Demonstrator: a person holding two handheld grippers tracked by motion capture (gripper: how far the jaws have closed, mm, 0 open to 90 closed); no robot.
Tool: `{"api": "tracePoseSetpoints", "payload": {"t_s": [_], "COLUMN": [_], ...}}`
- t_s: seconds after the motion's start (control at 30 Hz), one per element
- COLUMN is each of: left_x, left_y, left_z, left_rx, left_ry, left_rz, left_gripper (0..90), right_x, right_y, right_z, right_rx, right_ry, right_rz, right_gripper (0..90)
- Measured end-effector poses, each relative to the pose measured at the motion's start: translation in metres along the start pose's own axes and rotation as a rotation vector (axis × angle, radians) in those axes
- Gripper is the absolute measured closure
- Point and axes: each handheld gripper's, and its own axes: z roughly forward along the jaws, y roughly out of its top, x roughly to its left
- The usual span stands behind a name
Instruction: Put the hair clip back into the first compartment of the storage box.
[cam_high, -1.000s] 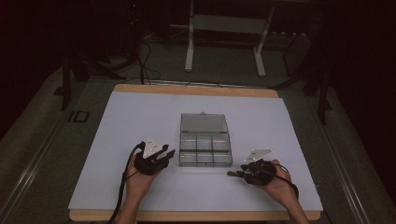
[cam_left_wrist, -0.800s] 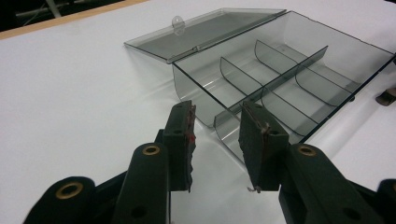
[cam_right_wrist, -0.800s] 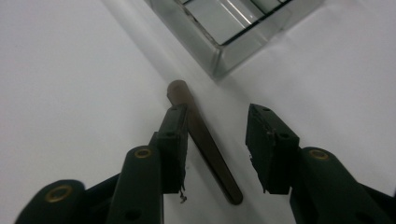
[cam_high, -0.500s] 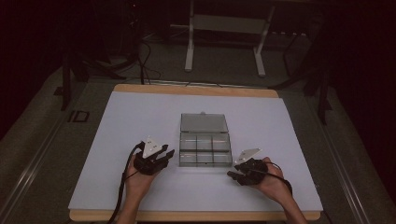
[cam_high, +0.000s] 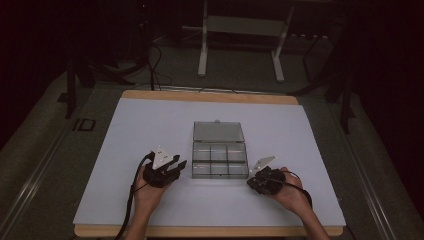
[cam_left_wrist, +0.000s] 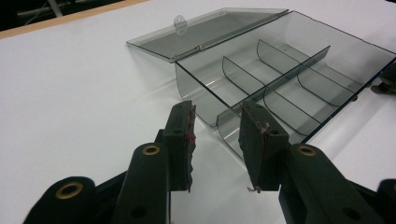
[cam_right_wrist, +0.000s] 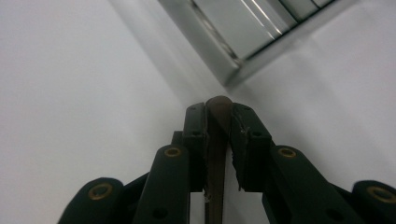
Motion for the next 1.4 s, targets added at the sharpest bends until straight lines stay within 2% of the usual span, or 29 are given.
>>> {"api": "tracePoseSetpoints", "payload": {"t_s": [0.27,0.47,0.63,0.8,0.9,1.07,1.4], "left_x": [0.001,0.002,0.004,0.004,0.005,0.006,0.008], "left_y": [-0.001,-0.002,-0.003,-0.003,-0.004,-0.005,-0.008], "left_z": [0.001,0.001,0.002,0.002,0.002,0.003,0.005], "left_rx": [0.000,0.002,0.007,0.007,0.007,0.010,0.013], "left_ry": [0.003,0.007,0.011,0.016,0.018,0.027,0.037], "left_rz": [-0.003,-0.006,-0.009,-0.010,-0.010,-0.011,-0.015], "left_gripper": [65.3,65.3,65.3,65.3,65.3,65.3,65.3], "right_x": [-0.011,-0.015,-0.020,-0.020,-0.020,-0.018,-0.022], "right_y": [-0.003,0.000,0.003,0.011,0.013,0.014,0.012], "right_z": [-0.005,-0.002,-0.001,0.001,0.001,0.001,-0.006], "right_rx": [0.035,0.068,0.095,0.154,0.173,0.174,0.130], "right_ry": [-0.011,0.004,0.040,0.040,0.037,0.024,0.013], "right_rz": [0.029,0.042,0.070,0.050,0.046,0.036,0.065], "right_gripper": [77.5,74.2,73.3,73.5,76.7,77.5,77.6]}}
